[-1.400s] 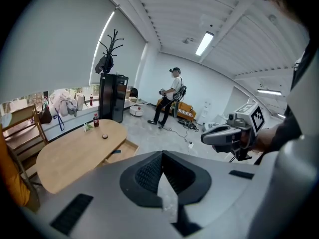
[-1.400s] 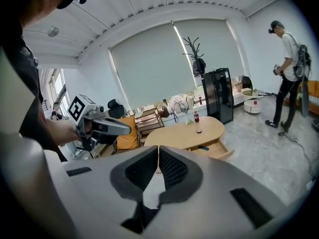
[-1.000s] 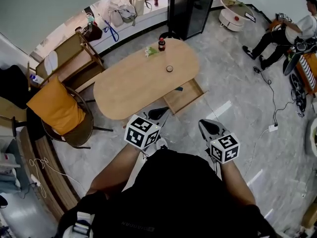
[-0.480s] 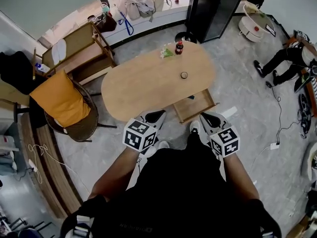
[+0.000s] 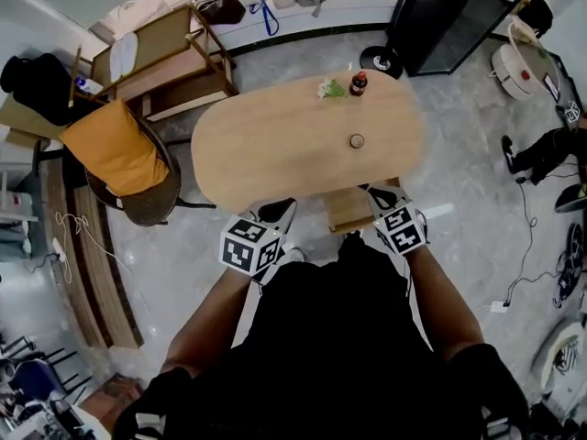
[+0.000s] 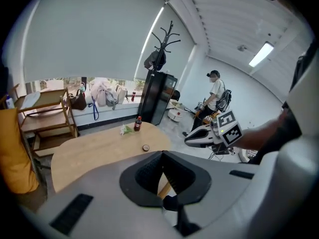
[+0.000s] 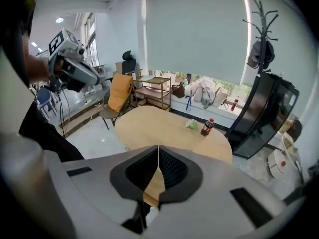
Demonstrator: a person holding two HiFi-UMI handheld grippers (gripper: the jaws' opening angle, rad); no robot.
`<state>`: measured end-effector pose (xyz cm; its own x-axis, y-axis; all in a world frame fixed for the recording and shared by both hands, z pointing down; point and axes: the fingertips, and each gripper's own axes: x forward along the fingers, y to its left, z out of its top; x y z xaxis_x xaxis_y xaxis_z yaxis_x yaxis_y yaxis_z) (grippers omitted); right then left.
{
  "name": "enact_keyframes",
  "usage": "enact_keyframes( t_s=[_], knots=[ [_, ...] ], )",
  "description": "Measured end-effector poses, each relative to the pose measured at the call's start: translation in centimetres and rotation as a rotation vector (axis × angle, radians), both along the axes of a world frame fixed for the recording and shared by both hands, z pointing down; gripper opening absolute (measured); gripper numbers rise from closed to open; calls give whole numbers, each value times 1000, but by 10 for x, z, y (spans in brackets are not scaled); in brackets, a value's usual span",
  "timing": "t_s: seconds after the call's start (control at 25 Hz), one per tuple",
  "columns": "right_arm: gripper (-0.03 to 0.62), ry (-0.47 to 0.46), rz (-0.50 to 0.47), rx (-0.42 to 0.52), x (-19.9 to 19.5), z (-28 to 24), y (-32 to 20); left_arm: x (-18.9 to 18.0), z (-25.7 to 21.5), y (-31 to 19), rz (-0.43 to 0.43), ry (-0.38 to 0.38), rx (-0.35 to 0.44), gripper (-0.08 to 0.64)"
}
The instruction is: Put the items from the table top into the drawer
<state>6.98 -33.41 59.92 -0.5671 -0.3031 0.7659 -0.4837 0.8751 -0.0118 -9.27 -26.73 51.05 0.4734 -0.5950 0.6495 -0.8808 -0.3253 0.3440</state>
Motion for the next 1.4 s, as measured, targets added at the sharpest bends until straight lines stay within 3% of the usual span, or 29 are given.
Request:
enact_keyframes(
  t_s=[0.24, 0.48, 0.6, 0.72, 0.88, 1.04, 1.4],
  knots=[
    [5, 123, -232, -48, 6, 84, -64, 30, 14, -63, -115, -8, -22, 0],
    [6, 210, -452, -134, 2, 171, -89, 30, 70, -58, -288, -24, -198, 0],
    [25, 188, -472, -142, -11, 197, -119, 34, 77, -62, -313, -10, -225, 0],
    [95, 203, -480, -157, -18, 229, -136, 45, 94, -53, -345, 0, -273, 0],
    [94, 291, -507, -117, -26, 284, -160, 52, 116, -45, -398, 21, -301, 0],
    [94, 372, -598, -68, -35, 322, -173, 53, 127, -28, -447, 17, -336, 0],
    [35, 499, -657, -19, -35, 353, -175, 53, 133, 2, -500, 18, -377, 0]
  ],
)
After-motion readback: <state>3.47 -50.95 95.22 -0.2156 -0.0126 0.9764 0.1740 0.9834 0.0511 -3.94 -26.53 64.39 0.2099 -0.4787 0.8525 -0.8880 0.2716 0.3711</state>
